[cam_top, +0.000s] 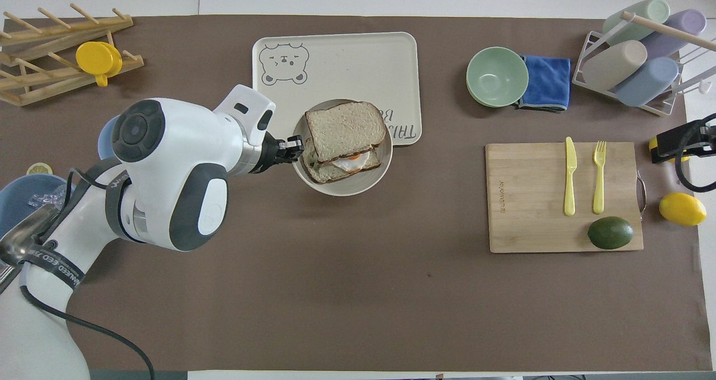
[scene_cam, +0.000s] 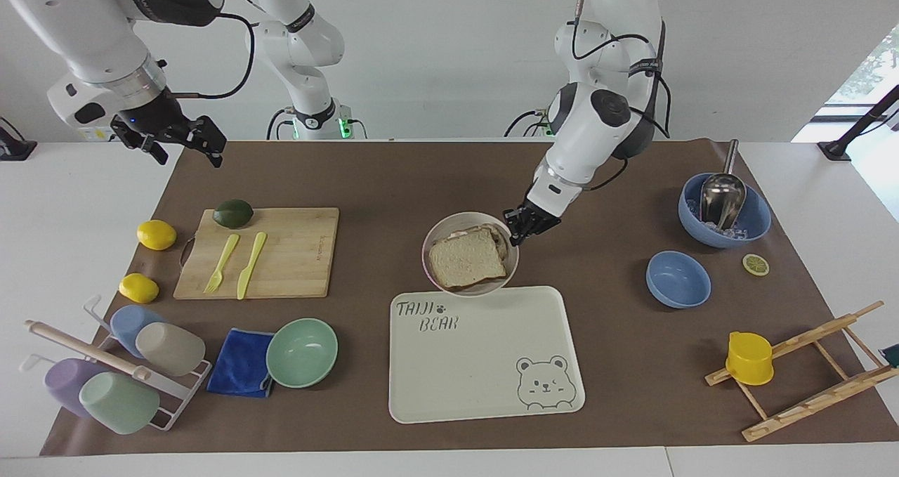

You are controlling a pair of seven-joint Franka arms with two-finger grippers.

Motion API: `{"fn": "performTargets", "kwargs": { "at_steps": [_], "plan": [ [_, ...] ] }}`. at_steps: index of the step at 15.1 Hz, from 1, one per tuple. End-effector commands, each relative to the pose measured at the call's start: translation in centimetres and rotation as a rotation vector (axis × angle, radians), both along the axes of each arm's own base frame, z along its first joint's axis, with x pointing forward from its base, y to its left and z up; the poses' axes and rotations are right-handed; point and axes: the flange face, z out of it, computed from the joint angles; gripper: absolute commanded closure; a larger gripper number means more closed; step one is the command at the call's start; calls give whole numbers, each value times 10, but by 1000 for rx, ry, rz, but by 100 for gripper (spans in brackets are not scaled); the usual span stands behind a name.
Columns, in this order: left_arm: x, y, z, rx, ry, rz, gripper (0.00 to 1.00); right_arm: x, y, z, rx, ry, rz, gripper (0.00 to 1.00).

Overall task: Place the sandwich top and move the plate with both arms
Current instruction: 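Lift the plate with the left gripper and carry it onto the tray, then release the plate on the tray and withdraw the left gripper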

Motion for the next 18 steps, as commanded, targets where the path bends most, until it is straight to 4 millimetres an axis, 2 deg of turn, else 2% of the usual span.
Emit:
{"fn": "performTargets", "kwargs": {
  "at_steps": [1,3,5,7,10,11,13,18],
  "plan": [
    [56,12,6,-34,22,40,100,-7,0,3,16,-6,-13,0],
    [86,8,-8,-35,12,46,100,-6,1,2,16,-4,-12,0],
    [118,9,-34,-35,8,53,100,-6,1,2,16,-3,-12,0],
    [134,6,-56,-34,0,36,100,-7,0,3,16,-7,-13,0],
    [144,12,-71,-36,-51,34,100,-6,1,2,16,-4,-12,0],
    [144,8,-72,-38,-74,37,100,-7,1,3,16,-7,-12,0],
    [136,7,-91,-6,-91,18,100,-6,0,2,16,-6,-13,0],
    [128,11,-100,20,-95,-58,100,-6,1,2,16,-6,-12,0]
  ]
}}
